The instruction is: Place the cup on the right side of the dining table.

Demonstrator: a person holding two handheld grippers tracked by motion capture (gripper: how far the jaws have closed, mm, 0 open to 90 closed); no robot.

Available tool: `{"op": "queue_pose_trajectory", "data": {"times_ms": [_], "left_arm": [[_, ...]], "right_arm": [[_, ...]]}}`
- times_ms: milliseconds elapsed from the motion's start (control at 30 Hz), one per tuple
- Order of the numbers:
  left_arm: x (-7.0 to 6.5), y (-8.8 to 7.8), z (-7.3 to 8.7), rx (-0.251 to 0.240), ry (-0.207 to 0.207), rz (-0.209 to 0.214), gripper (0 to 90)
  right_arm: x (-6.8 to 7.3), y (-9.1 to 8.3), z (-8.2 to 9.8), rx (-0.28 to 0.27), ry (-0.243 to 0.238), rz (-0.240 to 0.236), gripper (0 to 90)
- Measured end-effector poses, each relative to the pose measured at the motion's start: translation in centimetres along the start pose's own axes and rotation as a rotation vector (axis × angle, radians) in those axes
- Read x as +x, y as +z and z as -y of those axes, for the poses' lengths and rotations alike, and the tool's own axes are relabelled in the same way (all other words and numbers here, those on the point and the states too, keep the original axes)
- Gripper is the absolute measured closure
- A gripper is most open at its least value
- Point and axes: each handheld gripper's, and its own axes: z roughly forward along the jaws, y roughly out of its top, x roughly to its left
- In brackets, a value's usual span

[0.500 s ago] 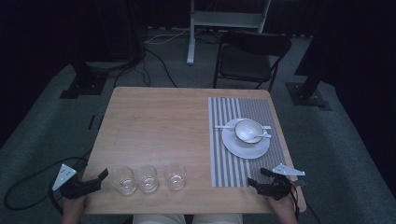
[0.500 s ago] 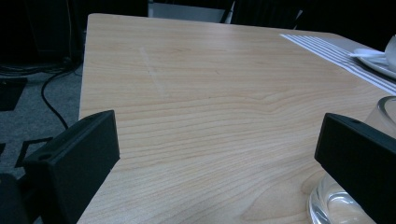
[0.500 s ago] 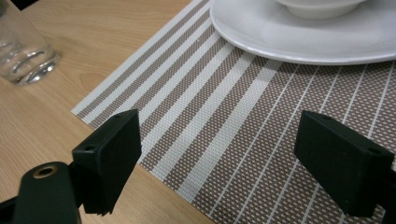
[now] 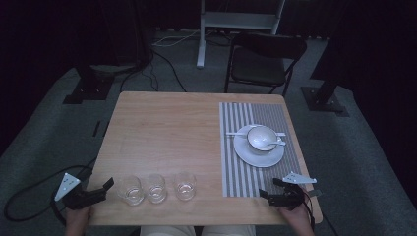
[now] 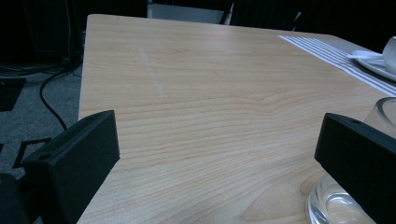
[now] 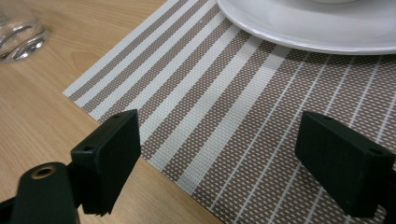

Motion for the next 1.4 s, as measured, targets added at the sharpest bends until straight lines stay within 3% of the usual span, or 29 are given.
{"op": "queue_pose_trajectory", "data": {"times_ms": [133,433,833,1067,1400], "left_arm": [[0.0,0.0,0.0,-0.002,0.002,0.002,0.2],[0.0,0.0,0.0,-0.001,0.002,0.002,0.2],[0.0,0.0,0.0,-0.001,0.001,0.005,0.2],[0.0,0.0,0.0,-0.002,0.002,0.005,0.2],[0.0,0.0,0.0,-0.001,-0.002,0.009,0.2]], "right_arm": [[0.3,0.1,-0.2,0.016,-0.033,0.001,17.0],[0.8,0.1,-0.8,0.036,-0.042,-0.029,16.9],[1.9,-2.0,-3.4,-0.043,-0.076,-0.058,16.9],[2.7,-2.9,-4.9,-0.091,-0.107,-0.048,12.8],[4.3,-3.1,-7.3,-0.111,-0.164,-0.089,12.8]]}}
